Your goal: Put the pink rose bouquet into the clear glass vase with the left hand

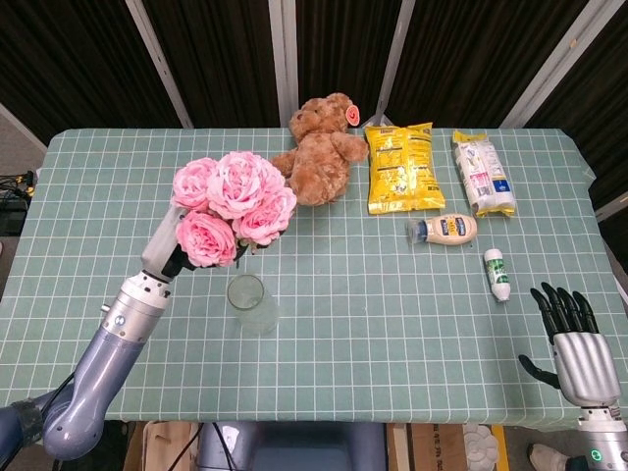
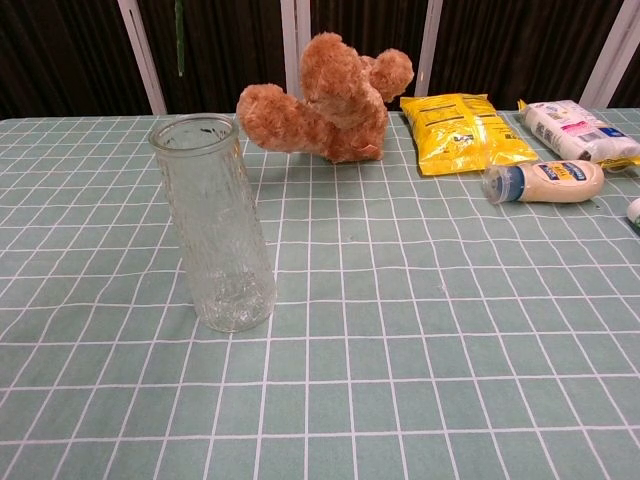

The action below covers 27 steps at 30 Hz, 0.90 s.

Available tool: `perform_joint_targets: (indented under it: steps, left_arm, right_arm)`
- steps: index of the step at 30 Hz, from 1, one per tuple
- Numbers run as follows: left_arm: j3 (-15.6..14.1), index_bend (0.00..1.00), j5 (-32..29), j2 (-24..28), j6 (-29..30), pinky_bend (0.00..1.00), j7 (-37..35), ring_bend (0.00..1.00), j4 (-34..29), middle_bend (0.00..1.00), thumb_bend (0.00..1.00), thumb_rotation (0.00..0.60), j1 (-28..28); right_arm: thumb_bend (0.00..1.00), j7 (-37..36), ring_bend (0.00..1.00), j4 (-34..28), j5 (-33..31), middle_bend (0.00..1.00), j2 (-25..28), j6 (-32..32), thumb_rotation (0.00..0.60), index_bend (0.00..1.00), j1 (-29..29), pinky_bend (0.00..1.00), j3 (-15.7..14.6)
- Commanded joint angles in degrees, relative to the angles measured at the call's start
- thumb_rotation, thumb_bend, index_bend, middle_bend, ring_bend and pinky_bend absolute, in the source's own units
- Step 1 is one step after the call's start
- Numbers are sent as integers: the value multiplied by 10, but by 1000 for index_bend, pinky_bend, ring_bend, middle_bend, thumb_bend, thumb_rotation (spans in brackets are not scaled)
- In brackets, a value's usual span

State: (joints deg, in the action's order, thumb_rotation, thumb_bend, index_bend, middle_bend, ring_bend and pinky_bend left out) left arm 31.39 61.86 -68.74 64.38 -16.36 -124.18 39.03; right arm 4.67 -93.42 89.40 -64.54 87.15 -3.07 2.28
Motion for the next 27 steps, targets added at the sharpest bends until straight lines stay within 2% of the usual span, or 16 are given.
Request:
perform_joint_targets:
  steps: [1, 14, 27]
  left_arm:
    - [-10, 370, -4, -3, -1, 350, 11, 270, -14, 449, 519, 600, 6]
    - [-66, 370, 17, -17, -20, 346, 17, 270, 8, 447, 516, 600, 7]
    - [-131, 364, 114, -52, -33, 310, -58, 249, 92, 427, 485, 600, -11]
  right_arm:
    - [193, -2, 36, 0, 1, 57, 1, 1, 600, 7, 0, 0, 0]
    - [192, -15, 36, -2, -1, 57, 8, 9, 600, 7, 4, 0, 3]
    - [193, -7, 36, 1, 17, 57, 6, 17, 600, 7, 5, 0, -1]
